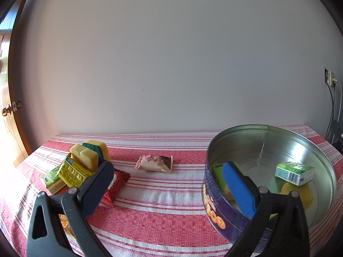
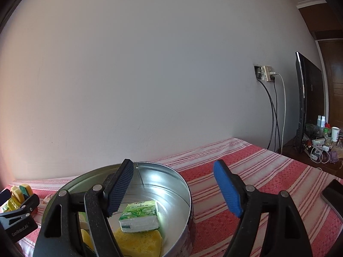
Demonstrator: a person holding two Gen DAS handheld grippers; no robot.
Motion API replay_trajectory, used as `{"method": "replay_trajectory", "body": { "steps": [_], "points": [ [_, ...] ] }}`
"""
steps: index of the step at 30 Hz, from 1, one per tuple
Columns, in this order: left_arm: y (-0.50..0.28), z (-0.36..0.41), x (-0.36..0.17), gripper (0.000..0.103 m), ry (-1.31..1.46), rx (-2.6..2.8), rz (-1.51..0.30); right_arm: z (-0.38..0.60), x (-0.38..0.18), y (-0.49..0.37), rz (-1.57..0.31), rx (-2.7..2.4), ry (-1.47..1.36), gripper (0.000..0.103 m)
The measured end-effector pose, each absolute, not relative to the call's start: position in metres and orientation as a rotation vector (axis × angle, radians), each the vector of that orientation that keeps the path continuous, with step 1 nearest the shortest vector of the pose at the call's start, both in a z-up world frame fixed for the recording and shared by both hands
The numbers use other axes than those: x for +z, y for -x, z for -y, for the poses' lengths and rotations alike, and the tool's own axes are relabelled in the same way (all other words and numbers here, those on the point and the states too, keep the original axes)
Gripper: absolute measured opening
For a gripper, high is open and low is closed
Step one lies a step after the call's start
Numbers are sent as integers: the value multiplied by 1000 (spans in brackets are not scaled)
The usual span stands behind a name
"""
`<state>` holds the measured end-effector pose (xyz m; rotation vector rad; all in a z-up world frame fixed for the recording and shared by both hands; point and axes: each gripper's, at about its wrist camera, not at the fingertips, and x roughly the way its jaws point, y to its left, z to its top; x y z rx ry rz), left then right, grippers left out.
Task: Organize objects
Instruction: 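Return to the pile and grasp the yellow cracker packet with the left tool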
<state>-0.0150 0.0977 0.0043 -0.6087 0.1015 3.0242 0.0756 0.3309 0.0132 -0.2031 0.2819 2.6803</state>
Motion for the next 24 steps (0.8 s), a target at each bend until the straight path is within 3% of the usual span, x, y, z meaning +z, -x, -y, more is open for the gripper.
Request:
{"method": "replay_trajectory", "body": {
  "steps": [6,24],
  "points": [
    [17,-68,-1,102,655,3043,-74,-319,10,-73,-340,2692,249,79],
    [21,20,-8,102,828,3090,-56,-205,6,-54,-216,2860,342,79]
  ]
}}
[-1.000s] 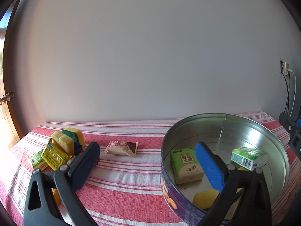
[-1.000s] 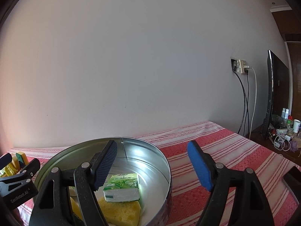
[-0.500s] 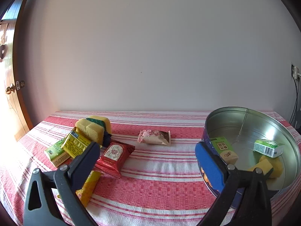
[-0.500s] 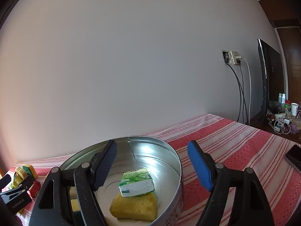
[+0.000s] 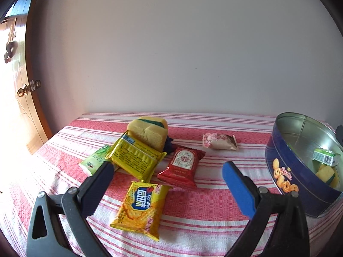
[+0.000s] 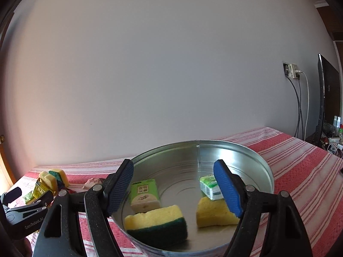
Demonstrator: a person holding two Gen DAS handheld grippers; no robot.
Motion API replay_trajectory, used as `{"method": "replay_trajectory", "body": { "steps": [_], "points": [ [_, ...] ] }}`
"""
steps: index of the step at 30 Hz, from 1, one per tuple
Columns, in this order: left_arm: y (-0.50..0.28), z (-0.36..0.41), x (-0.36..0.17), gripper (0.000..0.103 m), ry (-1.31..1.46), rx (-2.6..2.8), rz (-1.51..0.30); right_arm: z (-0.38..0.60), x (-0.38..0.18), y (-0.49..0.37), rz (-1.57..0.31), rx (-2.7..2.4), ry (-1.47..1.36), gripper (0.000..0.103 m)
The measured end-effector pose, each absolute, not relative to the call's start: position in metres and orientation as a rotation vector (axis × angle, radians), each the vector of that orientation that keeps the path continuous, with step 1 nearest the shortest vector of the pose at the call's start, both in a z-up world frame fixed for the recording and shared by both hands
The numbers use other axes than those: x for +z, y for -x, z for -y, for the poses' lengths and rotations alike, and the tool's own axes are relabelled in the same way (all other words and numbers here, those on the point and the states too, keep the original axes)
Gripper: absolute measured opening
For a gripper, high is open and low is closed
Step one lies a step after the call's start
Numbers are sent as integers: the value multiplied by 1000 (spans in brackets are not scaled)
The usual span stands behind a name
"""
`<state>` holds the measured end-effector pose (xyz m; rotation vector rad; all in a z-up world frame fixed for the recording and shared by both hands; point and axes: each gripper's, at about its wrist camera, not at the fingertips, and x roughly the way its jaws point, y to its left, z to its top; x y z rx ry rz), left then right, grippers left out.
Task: Organize objects
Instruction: 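Return to the pile and grasp the yellow cracker packet with the left tool, then grasp the red snack packet with the right tool while the left tool holds the cracker packet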
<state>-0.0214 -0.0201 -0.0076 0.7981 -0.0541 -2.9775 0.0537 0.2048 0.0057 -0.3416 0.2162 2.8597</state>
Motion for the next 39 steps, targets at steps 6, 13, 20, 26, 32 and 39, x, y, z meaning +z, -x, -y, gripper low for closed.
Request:
{"method": "replay_trajectory", "body": {
  "steps": [6,13,20,26,32,39],
  "points": [
    [31,58,-18,102,-966,-2922,43,-158,3,-43,-145,2943,419,79],
    [46,69,-37,102,-1181,-2882,82,-115,-1,-30,-85,3010,505,79],
    [61,81,-56,77,-1418,-2880,-34,-90,-6,-16,-51,3046,613,79],
    [61,85,-54,49,-1398,-2915,-30,-81,-15,3,-97,3054,756,79],
    [51,92,-42,48,-1247,-2945,-25,-69,-20,20,-105,3068,865,79],
    [52,119,-17,48,-1052,-2946,-46,-46,-30,52,-157,3065,1019,79]
  ]
}}
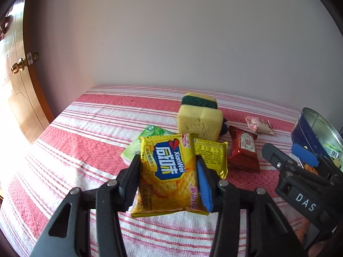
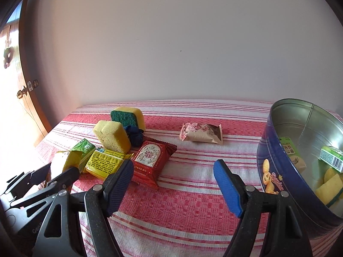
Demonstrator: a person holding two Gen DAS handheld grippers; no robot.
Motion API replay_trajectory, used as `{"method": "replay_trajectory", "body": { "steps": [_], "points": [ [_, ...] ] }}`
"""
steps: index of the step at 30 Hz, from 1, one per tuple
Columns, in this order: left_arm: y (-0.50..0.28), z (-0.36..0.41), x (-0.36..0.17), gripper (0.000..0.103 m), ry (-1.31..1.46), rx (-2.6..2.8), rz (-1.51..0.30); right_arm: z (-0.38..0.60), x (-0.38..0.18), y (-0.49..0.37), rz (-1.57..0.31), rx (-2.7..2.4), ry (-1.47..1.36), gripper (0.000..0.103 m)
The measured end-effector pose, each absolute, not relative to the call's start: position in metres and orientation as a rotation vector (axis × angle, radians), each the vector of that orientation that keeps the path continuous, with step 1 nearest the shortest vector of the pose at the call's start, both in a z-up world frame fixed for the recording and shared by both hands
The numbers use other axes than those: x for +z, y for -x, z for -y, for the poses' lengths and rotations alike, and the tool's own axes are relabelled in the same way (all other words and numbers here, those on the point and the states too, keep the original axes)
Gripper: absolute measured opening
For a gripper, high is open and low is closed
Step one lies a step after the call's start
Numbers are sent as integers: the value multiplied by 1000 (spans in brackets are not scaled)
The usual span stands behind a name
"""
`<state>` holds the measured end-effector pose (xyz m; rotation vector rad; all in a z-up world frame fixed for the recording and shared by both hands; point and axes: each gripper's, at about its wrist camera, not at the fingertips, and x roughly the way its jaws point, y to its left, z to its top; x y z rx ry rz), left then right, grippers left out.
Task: Organize objects
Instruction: 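Grasp the red snack packet with the right tool while the left tool holds the cracker packet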
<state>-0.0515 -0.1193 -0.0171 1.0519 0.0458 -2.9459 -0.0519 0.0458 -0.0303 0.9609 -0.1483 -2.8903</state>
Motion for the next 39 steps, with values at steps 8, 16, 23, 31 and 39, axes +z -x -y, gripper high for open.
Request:
{"method": "replay_trajectory", "body": {
  "steps": [8,16,23,31,39],
  "points": [
    [98,128,-1,48,-930,-2882,-33,-27,-50,92,234,-2811,-1187,71],
    [113,131,-10,48,-946,-2876,-49,-25,-57,109,261,-2778,-1264,64],
    [107,135,-16,48,-937,-2883,-72,-38,-57,106,325,-2750,-1241,43],
    [93,124,-13,48,-817,-2943,-79,-67,-22,56,342,-2826,-928,42],
    [74,100,-6,48,-751,-2993,-37,-77,-5,11,132,-3026,-689,42]
  ]
}}
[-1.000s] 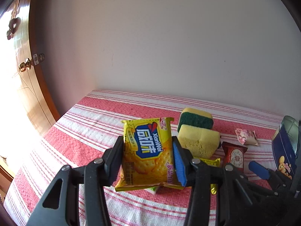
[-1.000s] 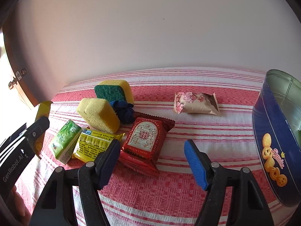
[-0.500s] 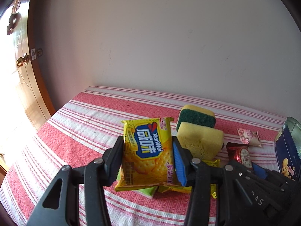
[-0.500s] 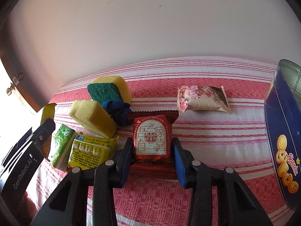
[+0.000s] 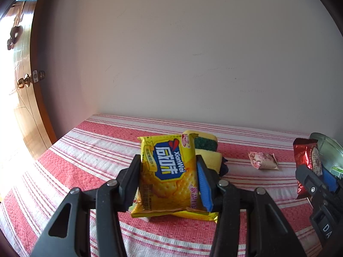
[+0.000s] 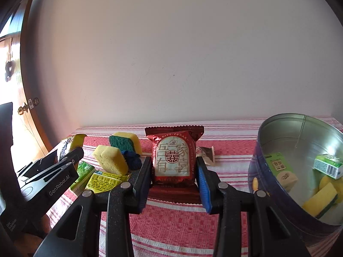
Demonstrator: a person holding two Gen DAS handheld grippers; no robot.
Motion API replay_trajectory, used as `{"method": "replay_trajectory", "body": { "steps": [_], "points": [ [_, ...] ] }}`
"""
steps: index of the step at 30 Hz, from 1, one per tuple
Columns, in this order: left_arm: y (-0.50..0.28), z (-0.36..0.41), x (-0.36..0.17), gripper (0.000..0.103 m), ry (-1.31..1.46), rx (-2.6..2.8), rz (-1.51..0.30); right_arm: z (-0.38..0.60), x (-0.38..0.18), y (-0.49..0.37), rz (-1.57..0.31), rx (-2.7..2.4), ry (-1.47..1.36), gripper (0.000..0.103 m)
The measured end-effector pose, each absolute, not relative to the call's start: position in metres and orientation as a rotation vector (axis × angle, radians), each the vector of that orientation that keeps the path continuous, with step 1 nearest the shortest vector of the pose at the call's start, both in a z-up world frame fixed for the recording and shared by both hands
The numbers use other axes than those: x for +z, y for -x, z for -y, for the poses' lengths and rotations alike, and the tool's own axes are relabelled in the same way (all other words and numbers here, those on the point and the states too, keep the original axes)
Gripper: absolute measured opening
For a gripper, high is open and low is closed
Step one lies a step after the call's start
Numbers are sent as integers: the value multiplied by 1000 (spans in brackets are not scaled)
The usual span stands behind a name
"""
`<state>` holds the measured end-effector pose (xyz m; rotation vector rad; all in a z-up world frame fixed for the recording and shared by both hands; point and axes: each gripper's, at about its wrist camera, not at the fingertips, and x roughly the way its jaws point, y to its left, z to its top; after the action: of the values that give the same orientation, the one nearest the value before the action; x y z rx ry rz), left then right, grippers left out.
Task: Organize objects
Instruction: 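Grasp the red snack packet with the right tool while the left tool holds the cracker packet, then carry both packets over the tin with the left and right tools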
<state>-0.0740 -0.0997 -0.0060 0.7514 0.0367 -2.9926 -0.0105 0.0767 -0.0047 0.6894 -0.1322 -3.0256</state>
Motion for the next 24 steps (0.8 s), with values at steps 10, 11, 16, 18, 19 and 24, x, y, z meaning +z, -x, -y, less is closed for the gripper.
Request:
{"method": "replay_trajectory", "body": {
  "steps": [10,11,16,18,19,24],
  "points": [
    [56,64,-5,48,-750,-3017,28,-99,6,-16,71,-3089,-563,42],
    [55,60,-6,48,-750,-3019,30,-99,9,-21,65,-3099,-548,42],
    [45,39,-2,48,-746,-3036,31,-101,15,-24,18,-3134,-475,42],
    [41,30,1,48,-743,-3046,28,-109,16,-28,7,-3143,-454,42],
    [41,27,2,48,-741,-3052,28,-113,17,-31,3,-3149,-444,42],
    [30,-2,11,48,-724,-3088,39,-131,20,-41,-5,-3176,-399,42]
  ]
}}
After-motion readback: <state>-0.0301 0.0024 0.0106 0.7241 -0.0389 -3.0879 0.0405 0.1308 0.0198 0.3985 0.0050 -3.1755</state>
